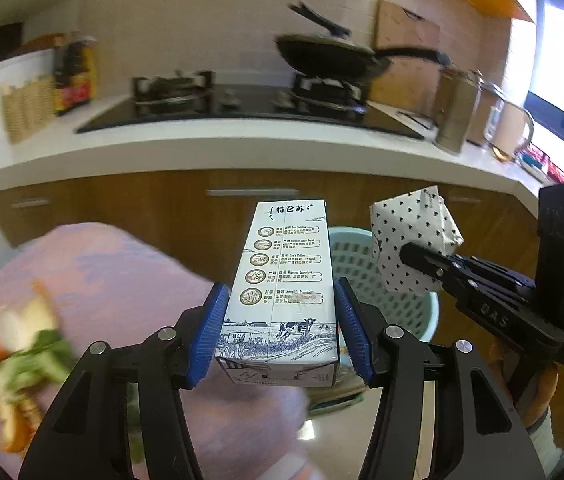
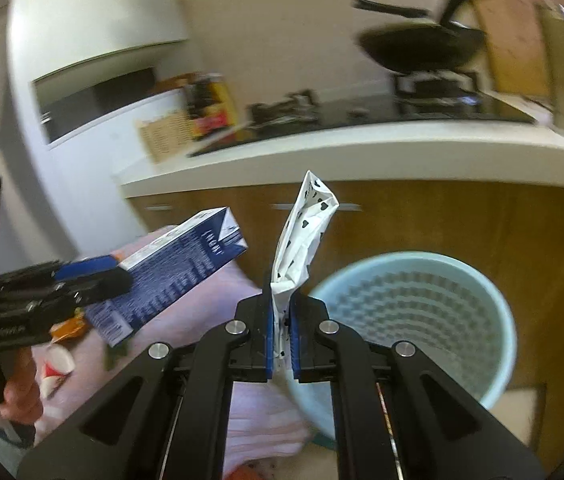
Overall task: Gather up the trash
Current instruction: 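Carry the carton and dotted paper over the basket and open both tools, then return the left tool to the table and grasp the red-and-white paper cup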
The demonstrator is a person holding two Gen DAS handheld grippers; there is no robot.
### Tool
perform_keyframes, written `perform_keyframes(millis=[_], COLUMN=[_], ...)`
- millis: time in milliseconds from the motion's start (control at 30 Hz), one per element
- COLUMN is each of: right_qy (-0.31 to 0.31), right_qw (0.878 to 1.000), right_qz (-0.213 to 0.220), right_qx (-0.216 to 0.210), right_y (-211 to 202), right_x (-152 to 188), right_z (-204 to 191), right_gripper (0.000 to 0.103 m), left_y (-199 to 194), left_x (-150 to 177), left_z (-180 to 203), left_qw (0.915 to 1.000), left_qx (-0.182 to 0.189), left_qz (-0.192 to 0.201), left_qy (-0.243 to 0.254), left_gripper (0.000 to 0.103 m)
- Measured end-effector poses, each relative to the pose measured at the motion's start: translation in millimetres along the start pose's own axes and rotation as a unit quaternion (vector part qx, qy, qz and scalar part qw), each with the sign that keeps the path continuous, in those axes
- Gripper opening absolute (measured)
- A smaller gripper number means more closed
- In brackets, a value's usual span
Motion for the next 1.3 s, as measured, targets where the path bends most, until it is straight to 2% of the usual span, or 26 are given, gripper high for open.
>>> perform_keyframes(millis=[267,500,633,767,933,1267,1300], right_qy=[0.073,0.113,0.119,0.124,0.126,0.081,0.074], right_qw=[0.995,0.990,0.988,0.987,0.987,0.994,0.995], right_qz=[-0.042,-0.069,-0.080,-0.084,-0.077,-0.057,-0.056], right_qx=[0.051,0.051,0.065,0.057,0.059,0.035,0.032], right_y=[18,30,31,31,29,15,14], right_x=[16,32,36,38,35,20,18], right_z=[72,100,107,111,106,59,51], right_gripper=[0.005,0.005,0.015,0.018,0.034,0.035,0.038], left_y=[68,108,119,119,109,61,51], left_x=[0,9,13,18,21,27,28], left_z=[43,60,61,55,49,31,26], left_qw=[0.9985,0.9959,0.9942,0.9938,0.9941,0.9976,0.9980], left_qx=[0.014,0.014,0.024,0.027,0.030,0.028,0.027], left_qz=[-0.052,-0.088,-0.105,-0.108,-0.104,-0.060,-0.054], left_qy=[0.013,0.011,0.003,-0.002,-0.007,-0.021,-0.022], left_gripper=[0.053,0.053,0.053,0.053,0.054,0.054,0.054])
Point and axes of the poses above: each gripper's, at about its wrist camera, not at the fingertips, and y roughly the way its jaws point, z to its right, x to its underside, the point moved 3 cm from there along y, roughly the way its jaws point, and after that the axes turned 8 degrees about -x, right-handed, at the moved point
